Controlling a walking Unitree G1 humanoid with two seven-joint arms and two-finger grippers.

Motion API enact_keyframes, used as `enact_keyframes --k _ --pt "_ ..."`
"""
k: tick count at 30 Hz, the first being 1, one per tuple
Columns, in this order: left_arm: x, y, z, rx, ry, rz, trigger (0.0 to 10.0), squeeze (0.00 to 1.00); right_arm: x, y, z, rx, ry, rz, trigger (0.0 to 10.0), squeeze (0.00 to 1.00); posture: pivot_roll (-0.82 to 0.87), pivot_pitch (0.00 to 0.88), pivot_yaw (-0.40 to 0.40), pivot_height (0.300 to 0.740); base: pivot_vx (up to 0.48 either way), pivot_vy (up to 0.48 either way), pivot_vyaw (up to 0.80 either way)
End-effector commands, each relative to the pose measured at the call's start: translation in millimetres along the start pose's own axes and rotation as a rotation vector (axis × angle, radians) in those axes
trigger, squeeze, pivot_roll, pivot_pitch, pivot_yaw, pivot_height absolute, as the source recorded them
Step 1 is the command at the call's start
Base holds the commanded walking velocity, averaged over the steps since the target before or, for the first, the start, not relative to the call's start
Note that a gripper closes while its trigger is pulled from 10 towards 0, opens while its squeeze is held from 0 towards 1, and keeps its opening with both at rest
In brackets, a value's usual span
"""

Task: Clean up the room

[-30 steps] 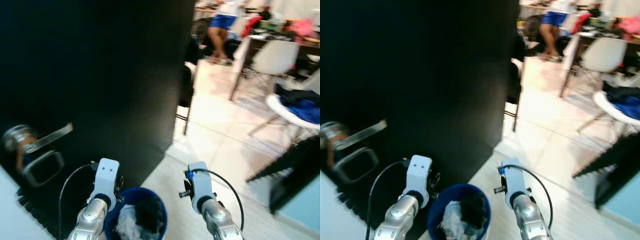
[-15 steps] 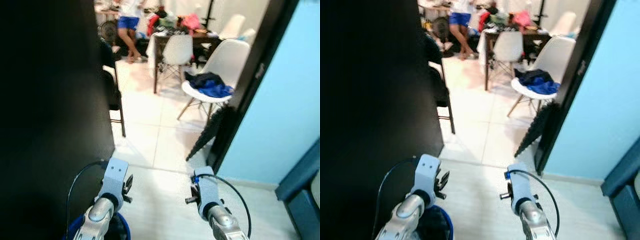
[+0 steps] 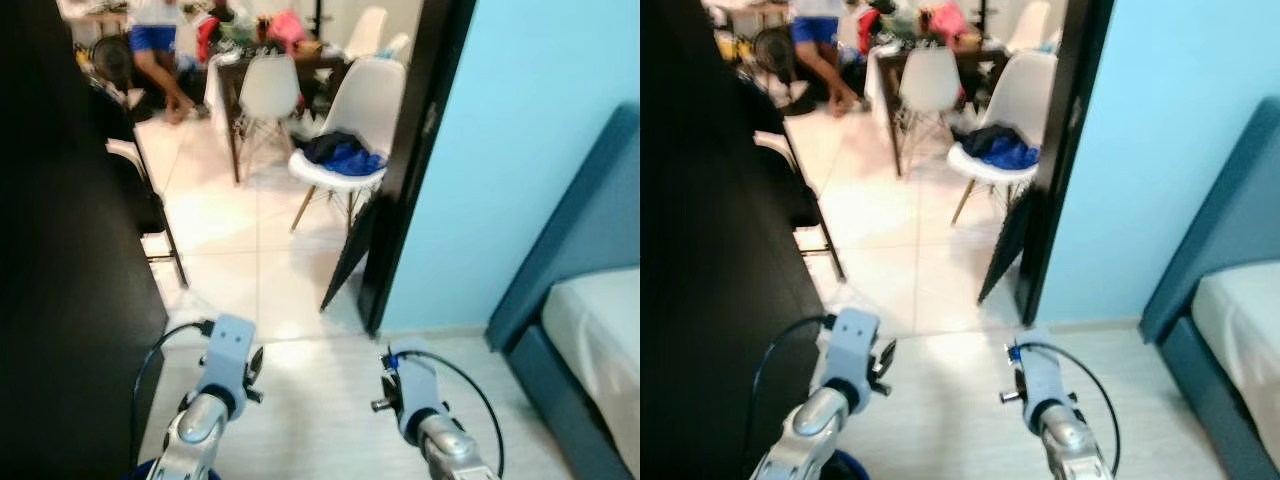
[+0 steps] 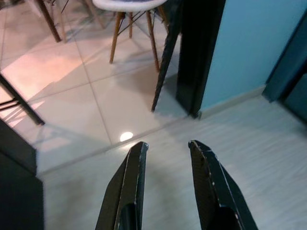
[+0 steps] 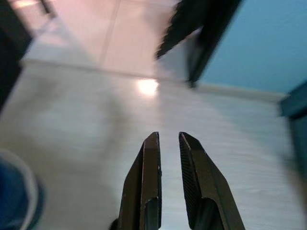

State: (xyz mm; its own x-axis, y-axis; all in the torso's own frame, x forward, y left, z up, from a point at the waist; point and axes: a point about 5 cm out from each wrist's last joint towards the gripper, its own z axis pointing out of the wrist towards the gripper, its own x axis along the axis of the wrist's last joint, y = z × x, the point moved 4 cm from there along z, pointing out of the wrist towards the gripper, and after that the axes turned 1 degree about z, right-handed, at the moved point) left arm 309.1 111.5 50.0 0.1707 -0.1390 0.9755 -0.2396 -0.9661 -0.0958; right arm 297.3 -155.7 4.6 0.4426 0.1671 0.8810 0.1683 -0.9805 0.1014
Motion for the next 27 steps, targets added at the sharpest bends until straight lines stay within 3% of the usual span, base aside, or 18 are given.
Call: enact_keyframes --k 1,14,27 --pt "-7.0 -6.3 -1.7 0.036 -0.026 -0.004 10.0 0.00 -4.4 -7.7 -1.1 0.025 -0.011 0.005 10.0 0.00 0.03 0.030 -0.025 0.740 0.000 0.000 -0.80" --pt "-2.8 -7.7 0.0 0.059 -0.005 -0.031 10.0 0.00 -3.0 -11.8 -1.5 0.062 -0.004 -0.043 10.0 0.00 0.02 0.035 -0.030 0.740 0.000 0.000 -0.06" --pt "-2.7 -10.4 2.0 0.092 -0.002 -0.050 10.0 0.00 -1.0 -8.8 -0.6 0.056 -0.003 -0.058 10.0 0.00 0.01 0.033 -0.029 0.740 0.000 -0.244 0.00"
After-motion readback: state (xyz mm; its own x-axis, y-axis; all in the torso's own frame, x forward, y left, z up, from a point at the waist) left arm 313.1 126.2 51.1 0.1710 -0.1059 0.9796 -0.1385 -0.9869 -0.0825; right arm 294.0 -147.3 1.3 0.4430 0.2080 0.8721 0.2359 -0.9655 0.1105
